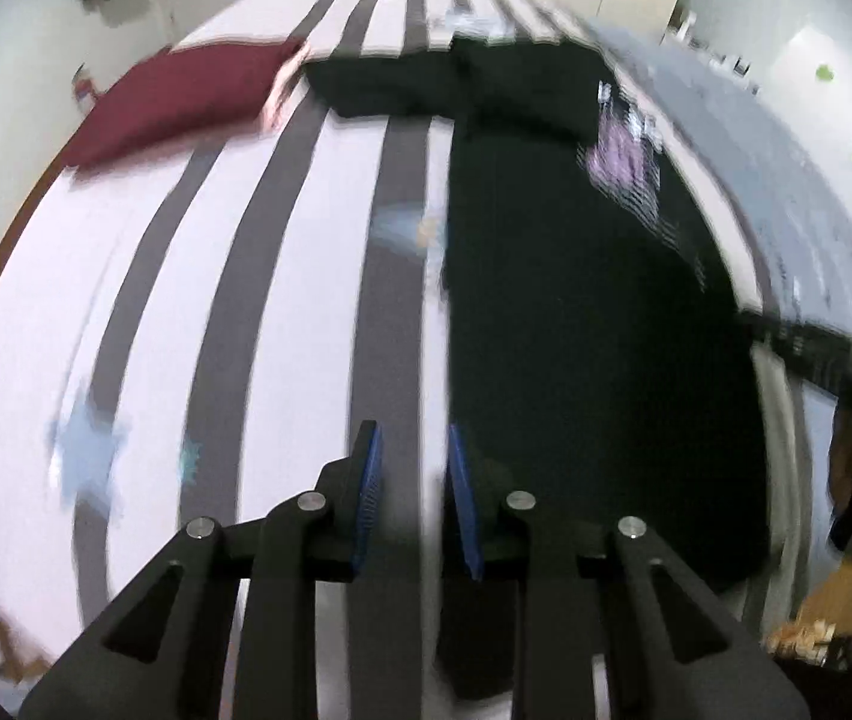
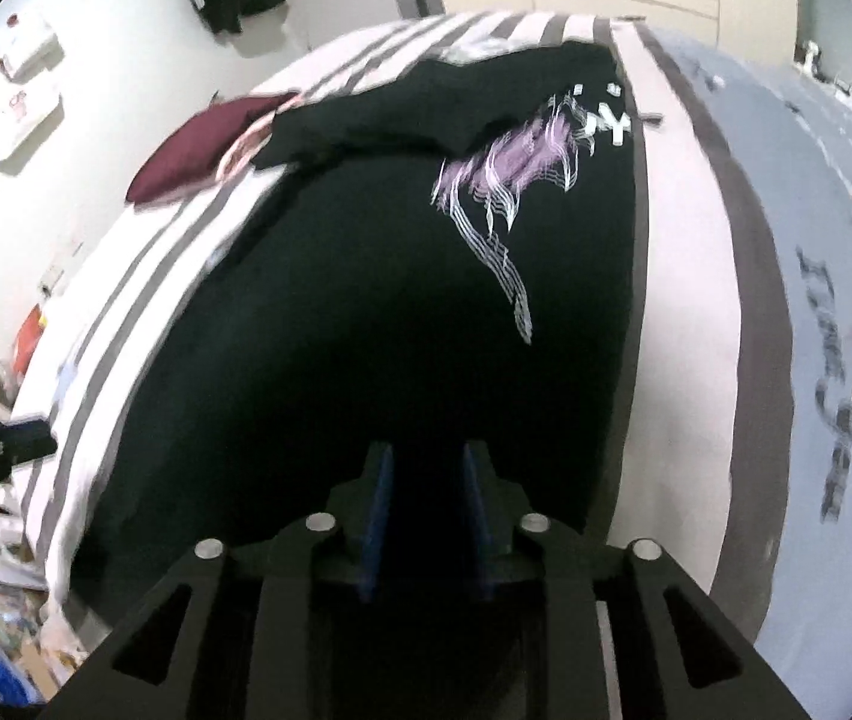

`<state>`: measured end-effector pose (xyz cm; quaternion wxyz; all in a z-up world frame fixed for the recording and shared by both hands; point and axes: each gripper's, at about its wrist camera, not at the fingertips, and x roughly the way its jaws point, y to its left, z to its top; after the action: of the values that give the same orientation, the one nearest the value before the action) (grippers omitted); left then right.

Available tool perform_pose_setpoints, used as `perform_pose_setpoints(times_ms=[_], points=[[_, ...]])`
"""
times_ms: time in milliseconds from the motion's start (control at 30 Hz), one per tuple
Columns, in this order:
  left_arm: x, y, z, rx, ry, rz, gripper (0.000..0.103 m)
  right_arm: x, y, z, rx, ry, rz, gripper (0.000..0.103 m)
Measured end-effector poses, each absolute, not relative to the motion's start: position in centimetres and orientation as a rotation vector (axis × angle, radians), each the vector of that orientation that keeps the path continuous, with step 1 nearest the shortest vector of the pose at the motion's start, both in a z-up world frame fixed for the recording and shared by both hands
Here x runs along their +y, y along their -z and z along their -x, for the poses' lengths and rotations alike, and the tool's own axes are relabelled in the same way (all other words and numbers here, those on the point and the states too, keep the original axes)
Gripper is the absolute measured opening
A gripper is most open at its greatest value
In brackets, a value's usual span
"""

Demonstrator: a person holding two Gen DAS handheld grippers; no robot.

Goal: Fold clothes

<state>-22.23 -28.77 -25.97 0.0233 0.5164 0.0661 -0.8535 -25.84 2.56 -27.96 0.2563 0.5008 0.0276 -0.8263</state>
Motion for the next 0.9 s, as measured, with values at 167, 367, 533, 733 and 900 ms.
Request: perform_pose_setpoints(times_ms=[167,367,533,733,900], points=[[-25.6,27.5,32.9,0.182,2.812,-1.516,0.020,0.8,27.0,32.1,0.034,2.369,-1.286,0.025],[-24.9,31.2,41.5,0.118,2.831,-1.538,0.020,-0.7,27.1,40.1,-0.047,2.488,-1.228,0.026],[-27.9,33.5,41.7,0.048,2.760,-1.525,0.026,-2.1,29.0,44.4,-0.006,2.518,-1.242,0.027],[-28.4,31.7,42.4,0.259,2.872,-1.512,0.027,-1.3,31.3,45.1,0.025,2.507,-1.330,0.027],[-25.8,33.0,45.1,0.188,2.933,-1.571,0.027,-1.3,31.2,45.2,0.020,2.507,-1.319,0.028]])
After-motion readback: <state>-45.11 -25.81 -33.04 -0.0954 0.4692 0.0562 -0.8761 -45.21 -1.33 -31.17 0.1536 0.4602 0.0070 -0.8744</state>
